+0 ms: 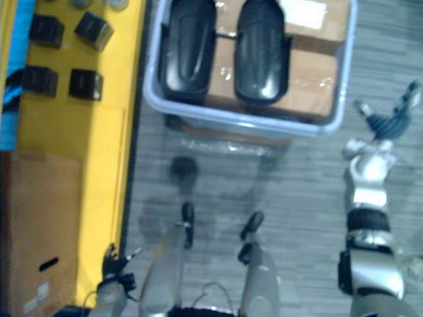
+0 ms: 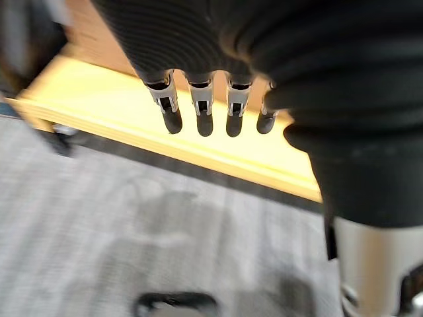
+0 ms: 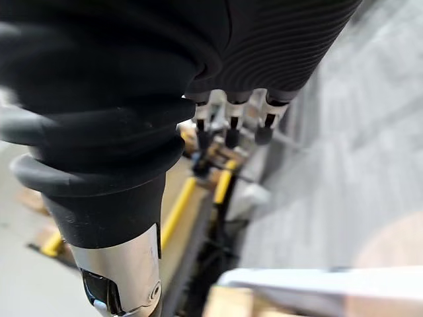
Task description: Walk over and take plastic housings, then place them on the shelf
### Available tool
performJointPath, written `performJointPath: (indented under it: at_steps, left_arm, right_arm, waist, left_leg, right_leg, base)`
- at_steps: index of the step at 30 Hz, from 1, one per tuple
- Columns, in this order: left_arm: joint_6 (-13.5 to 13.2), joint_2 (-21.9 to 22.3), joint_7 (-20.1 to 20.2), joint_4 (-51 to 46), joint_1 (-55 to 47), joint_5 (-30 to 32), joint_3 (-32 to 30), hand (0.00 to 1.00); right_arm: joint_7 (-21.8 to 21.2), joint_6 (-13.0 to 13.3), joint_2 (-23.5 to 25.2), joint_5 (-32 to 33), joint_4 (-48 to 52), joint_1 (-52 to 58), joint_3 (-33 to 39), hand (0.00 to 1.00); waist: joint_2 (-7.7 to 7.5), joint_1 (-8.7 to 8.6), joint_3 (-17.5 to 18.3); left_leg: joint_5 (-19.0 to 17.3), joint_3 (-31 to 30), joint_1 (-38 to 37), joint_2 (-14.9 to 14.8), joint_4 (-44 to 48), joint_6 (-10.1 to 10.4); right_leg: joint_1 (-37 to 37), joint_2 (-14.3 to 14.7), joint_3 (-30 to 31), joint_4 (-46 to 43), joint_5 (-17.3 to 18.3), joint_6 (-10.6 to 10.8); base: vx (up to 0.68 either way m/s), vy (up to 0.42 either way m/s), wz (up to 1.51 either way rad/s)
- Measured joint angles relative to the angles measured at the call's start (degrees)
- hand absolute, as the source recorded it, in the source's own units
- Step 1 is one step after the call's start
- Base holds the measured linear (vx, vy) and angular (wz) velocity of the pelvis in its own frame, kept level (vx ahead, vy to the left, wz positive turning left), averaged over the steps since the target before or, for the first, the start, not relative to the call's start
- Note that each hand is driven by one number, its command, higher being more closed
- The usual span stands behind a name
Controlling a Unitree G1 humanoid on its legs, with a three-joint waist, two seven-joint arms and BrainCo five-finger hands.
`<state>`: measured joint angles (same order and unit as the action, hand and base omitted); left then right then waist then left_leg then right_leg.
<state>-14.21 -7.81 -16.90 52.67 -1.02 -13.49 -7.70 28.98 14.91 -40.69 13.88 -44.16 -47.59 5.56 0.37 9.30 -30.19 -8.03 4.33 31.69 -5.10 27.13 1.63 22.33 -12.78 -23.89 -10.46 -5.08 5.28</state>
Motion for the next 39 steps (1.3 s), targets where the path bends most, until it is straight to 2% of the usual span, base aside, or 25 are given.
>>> performJointPath:
  at_steps: [2,7,9,15,17,19,21,24,27,29,32,37,39]
  left_arm:
    - [-0.09,0.41,1.75,0.68,-0.17,-0.25,0.01,0.0]
    - [-0.74,1.32,4.58,1.78,-0.17,-3.14,1.02,0.0]
    - [-1.59,2.3,6.01,2.44,-0.14,-4.27,3.42,0.0]
    - [-3.42,4.07,8.65,3.56,-0.08,-6.77,7.07,0.0]
    - [-4.22,4.22,9.2,4.83,-0.07,-6.95,8.78,0.0]
    - [-4.48,4.77,9.5,5.11,-0.08,-7.01,9.02,0.0]
    - [-4.61,4.87,9.94,5.15,-0.07,-8.35,9.16,0.0]
    - [-5.04,4.88,10.61,5.52,-0.07,-9.02,10.9,0.0]
    - [-5.79,5.24,11.05,6.94,-0.07,-9.18,11.53,0.0]
    - [-5.91,5.54,11.13,7.28,-0.02,-9.17,12.98,0.0]
    - [-6.43,6.02,11.28,7.98,-0.02,-9.24,13.16,0.0]
    - [-6.99,6.11,12.53,8.09,0.12,-9.26,14.61,0.0]
    - [-6.97,6.11,12.91,8.12,0.13,-10.53,15.12,0.0]
  right_arm:
    - [-0.13,0.1,-1.71,1.69,-1.66,-3.73,-2.69,0.0]
    - [-0.16,-0.69,-2.6,4.84,-5.45,-8.51,-5.3,0.0]
    - [-0.13,-2.24,-4.84,6.44,-6.73,-9.85,-5.88,0.0]
    - [-0.22,-6.84,-6.73,9.81,-12.94,-13.21,-6.45,0.0]
    - [-0.35,-8.69,-6.73,10.25,-14.99,-13.98,-7.55,0.0]
    - [-0.1,-9.12,-6.99,10.78,-15.51,-14.08,-7.54,0.0]
    - [-0.13,-10.32,-8.35,11.22,-16.21,-15.06,-7.86,0.0]
    - [-0.1,-12.56,-10.63,11.1,-18.19,-16.6,-10.07,0.0]
    - [-0.12,-13.21,-11.86,10.01,-19.79,-17.88,-11.4,0.0]
    - [-0.32,-13.87,-13.68,9.38,-19.87,-18.18,-12.6,0.0]
    - [-0.19,-13.88,-14.08,7.29,-20.08,-18.68,-14.8,0.0]
    - [-0.31,-14.11,-14.93,7.15,-20.06,-19.2,-15.0,0.0]
    - [-1.45,-15.28,-15.39,7.16,-20.05,-20.54,-17.19,0.0]
  waist:
    - [0.83,1.21,-0.44]
    - [2.18,3.36,-0.85]
    - [4.02,3.76,-0.98]
    - [7.64,5.83,-0.83]
    - [8.19,6.28,-0.68]
    - [8.28,6.73,-0.63]
    - [8.4,7.41,-0.55]
    - [9.36,8.88,0.07]
    - [10.02,9.56,0.51]
    - [11.27,10.47,1.35]
    - [12.09,10.8,1.92]
    - [13.04,12.02,2.58]
    - [13.24,12.24,2.72]
  left_leg:
    - [-0.01,-2.36,1.07,1.08,0.75,0.0]
    - [0.14,-2.73,2.93,2.3,1.5,-0.24]
    - [0.45,-3.73,3.68,3.36,1.65,-0.71]
    - [0.65,-3.84,5.29,4.45,2.45,-1.0]
    - [0.76,-3.86,5.85,4.57,2.61,-1.07]
    - [0.8,-3.94,6.29,4.61,2.83,-1.07]
    - [0.8,-4.07,6.65,4.7,3.1,-1.06]
    - [0.79,-4.36,7.36,4.97,3.51,-1.05]
    - [0.99,-4.7,7.83,5.19,3.46,-0.94]
    - [1.13,-5.12,8.44,5.29,3.53,-0.85]
    - [1.18,-5.3,8.54,5.18,3.46,-0.8]
    - [1.16,-5.41,8.58,4.81,3.58,-0.76]
    - [0.96,-5.71,9.06,4.64,4.21,-0.47]
  right_leg:
    - [0.72,-0.72,0.03,-0.4,-0.24,0.37]
    - [2.61,-2.28,-0.19,-1.98,-0.32,0.64]
    - [2.73,-3.31,-1.26,-2.76,-0.13,0.89]
    - [5.08,-5.11,-1.18,-5.9,0.8,1.1]
    - [5.94,-5.38,-1.12,-6.72,1.1,1.09]
    - [6.55,-5.56,-1.12,-7.32,1.36,1.06]
    - [7.04,-5.8,-1.14,-8.08,1.72,0.92]
    - [7.73,-6.28,-1.26,-9.12,2.26,0.64]
    - [8.24,-6.46,-1.36,-9.47,2.34,0.53]
    - [8.67,-6.5,-1.53,-9.72,2.45,0.51]
    - [8.83,-6.45,-1.7,-9.93,2.64,0.46]
    - [8.95,-6.23,-1.93,-10.21,3.24,0.12]
    - [9.39,-6.21,-2.04,-10.67,3.8,-0.07]
  base:
    - [-0.03,0.002,0.08]
    - [-0.06,0.061,0.08]
    - [-0.05,0.066,0.27]
    - [-0.04,0.037,0.08]
    - [0.0,0.0,0.0]
    - [0.0,0.0,0.0]
    - [-0.02,0.003,0.03]
    - [-0.05,0.01,0.06]
    - [-0.03,-0.001,0.05]
    - [-0.03,-0.009,0.07]
    - [-0.01,-0.006,0.01]
    - [0.0,0.0,0.0]
    - [0.0,0.0,0.0]
